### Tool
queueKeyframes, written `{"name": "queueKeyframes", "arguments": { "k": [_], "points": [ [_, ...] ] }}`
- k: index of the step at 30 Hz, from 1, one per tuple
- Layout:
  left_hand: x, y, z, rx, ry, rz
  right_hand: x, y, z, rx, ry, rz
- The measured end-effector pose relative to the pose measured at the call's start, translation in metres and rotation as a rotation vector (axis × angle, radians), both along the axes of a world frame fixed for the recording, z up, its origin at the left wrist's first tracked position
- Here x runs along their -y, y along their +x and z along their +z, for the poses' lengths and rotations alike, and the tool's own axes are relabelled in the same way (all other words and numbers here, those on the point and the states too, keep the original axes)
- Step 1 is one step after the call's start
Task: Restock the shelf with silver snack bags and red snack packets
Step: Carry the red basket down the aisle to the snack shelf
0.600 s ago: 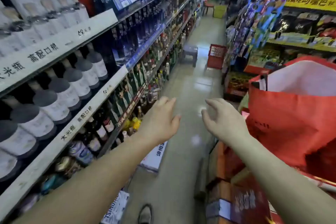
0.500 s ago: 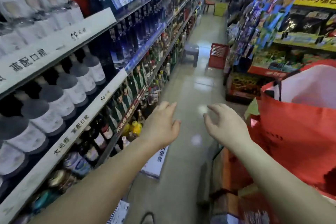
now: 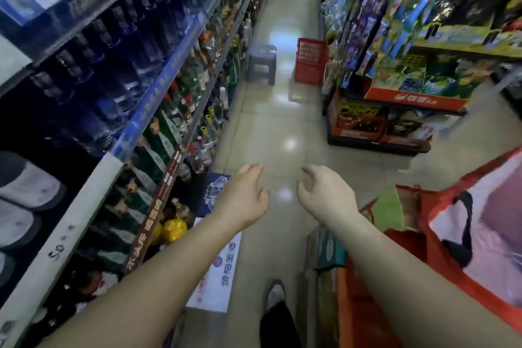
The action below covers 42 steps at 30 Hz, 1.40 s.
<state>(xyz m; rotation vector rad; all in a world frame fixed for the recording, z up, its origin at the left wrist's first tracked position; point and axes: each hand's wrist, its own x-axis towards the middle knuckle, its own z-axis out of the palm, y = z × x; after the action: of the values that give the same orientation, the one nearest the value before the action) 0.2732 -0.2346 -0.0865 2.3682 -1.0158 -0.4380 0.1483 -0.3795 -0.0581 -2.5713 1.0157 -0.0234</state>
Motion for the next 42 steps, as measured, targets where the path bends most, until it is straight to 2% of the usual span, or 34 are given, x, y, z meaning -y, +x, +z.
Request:
{"name": "queueKeyframes", "arguments": {
  "k": [2, 9, 17, 26, 34, 42],
  "points": [
    [0.04, 0.023, 0.002, -0.009, -0.007, 0.007, 0.036, 0.032, -0.006, -0.059, 0.01, -0.005],
    [0.162, 0.129, 0.016, -0.001, 0.006, 0.043, 0.163, 0.149, -0.001, -0.071, 0.027, 0.025],
    [0.326, 0.309, 0.023, 0.052, 0.004, 0.03, 0.331, 0.318, 0.006, -0.027, -0.022, 0.098],
    [0.543, 0.523, 0.054, 0.094, -0.002, -0.066, 0.537, 0.523, 0.042, 0.035, -0.061, 0.039],
    [0.711, 0.654, 0.044, 0.031, 0.02, -0.088, 0.713, 0.652, 0.04, 0.024, -0.07, -0.014],
    [0.833, 0.796, 0.043, 0.021, 0.071, -0.027, 0.849, 0.808, 0.023, 0.001, -0.041, 0.028]
  ]
}}
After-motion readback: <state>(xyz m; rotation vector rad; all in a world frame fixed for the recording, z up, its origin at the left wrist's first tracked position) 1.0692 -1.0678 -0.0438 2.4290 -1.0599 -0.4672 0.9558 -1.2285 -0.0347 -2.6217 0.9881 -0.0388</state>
